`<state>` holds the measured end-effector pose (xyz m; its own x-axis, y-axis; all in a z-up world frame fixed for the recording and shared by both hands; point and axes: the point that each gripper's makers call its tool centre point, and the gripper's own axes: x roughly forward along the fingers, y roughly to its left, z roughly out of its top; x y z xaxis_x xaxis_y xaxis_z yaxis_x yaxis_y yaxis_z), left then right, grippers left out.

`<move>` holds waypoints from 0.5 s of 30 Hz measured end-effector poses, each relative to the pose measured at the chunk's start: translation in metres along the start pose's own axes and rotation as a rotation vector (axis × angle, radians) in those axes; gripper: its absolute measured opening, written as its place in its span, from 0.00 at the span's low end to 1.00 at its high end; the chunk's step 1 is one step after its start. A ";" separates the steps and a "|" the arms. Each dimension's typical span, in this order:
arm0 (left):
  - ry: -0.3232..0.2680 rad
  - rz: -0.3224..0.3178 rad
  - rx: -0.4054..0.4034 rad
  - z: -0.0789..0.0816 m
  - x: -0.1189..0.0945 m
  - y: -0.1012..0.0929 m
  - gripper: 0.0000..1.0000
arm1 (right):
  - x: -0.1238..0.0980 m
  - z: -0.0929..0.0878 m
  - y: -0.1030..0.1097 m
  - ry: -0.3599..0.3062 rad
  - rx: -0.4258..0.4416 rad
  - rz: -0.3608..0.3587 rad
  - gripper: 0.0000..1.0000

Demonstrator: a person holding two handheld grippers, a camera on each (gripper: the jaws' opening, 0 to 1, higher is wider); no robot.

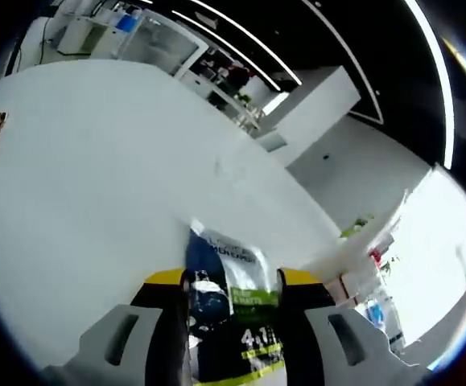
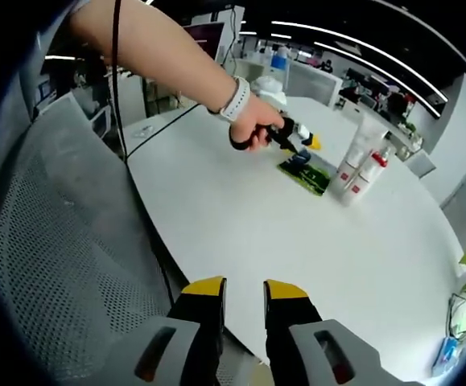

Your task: Arrange the skincare products in the storage area until every visible bottle or jar stands upright without overlapping.

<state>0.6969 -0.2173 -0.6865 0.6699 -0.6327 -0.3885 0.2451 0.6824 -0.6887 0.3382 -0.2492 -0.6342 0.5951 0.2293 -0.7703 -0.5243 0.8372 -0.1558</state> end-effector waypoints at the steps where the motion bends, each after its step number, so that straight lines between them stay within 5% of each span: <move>1: 0.002 -0.004 0.004 0.002 0.002 -0.001 0.40 | 0.000 -0.001 0.000 0.003 0.006 0.000 0.12; 9: 0.010 0.016 0.091 0.013 -0.023 -0.002 0.43 | 0.001 -0.002 0.001 0.012 0.005 0.012 0.13; 12: -0.106 0.017 0.058 0.042 -0.050 -0.003 0.44 | 0.001 -0.001 0.003 0.007 0.006 0.021 0.12; 15: -0.151 0.002 0.109 0.067 -0.080 -0.003 0.44 | 0.002 -0.001 0.008 0.010 0.005 0.047 0.12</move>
<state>0.6898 -0.1441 -0.6119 0.7658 -0.5750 -0.2880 0.3128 0.7243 -0.6144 0.3346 -0.2423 -0.6381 0.5635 0.2635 -0.7830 -0.5483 0.8282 -0.1159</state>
